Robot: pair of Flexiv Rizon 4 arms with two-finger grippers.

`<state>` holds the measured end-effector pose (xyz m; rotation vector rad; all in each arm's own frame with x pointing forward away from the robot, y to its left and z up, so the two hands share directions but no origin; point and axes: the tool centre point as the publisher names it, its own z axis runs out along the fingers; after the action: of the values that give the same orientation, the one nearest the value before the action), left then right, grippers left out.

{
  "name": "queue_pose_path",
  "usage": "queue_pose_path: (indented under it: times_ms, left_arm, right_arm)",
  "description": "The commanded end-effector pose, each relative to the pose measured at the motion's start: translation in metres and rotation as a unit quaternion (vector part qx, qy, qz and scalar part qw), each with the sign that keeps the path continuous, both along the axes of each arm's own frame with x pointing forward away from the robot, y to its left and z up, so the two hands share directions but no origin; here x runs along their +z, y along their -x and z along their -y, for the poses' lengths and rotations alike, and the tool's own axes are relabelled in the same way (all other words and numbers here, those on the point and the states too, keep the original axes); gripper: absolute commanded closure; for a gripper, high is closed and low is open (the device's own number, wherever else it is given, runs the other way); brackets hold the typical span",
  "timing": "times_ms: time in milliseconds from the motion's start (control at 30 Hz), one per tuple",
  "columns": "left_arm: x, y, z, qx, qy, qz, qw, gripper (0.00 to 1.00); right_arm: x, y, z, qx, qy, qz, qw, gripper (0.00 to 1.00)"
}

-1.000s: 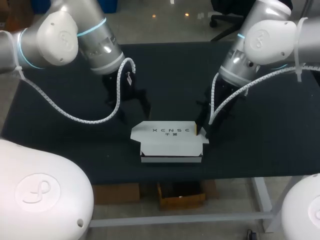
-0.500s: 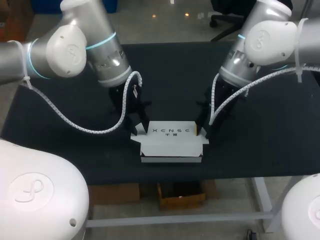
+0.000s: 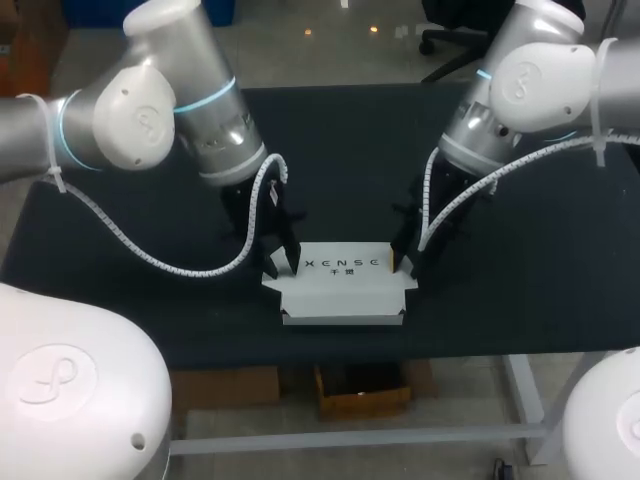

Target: Assemble the packaging by folding the flat box into shape, placing the metal phone stand inside, and closing the box properly

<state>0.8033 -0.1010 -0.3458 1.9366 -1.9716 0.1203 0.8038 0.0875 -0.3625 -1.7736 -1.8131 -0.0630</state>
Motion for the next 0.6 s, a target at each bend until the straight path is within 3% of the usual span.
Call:
queue_pose_path:
  times_ms: [33,600]
  left_arm:
    - [-0.0003,0.0041,0.0008,0.001,-0.002,0.003,1.000,0.63]
    - [-0.0069,0.0076,0.0022,0.000,0.000,0.004,1.000,0.64]
  right_arm:
    - [0.0018,0.0022,0.0003,-0.002,-0.001,0.003,1.000,0.63]
    - [0.0014,0.0049,-0.0018,-0.007,-0.005,0.006,1.000,0.64]
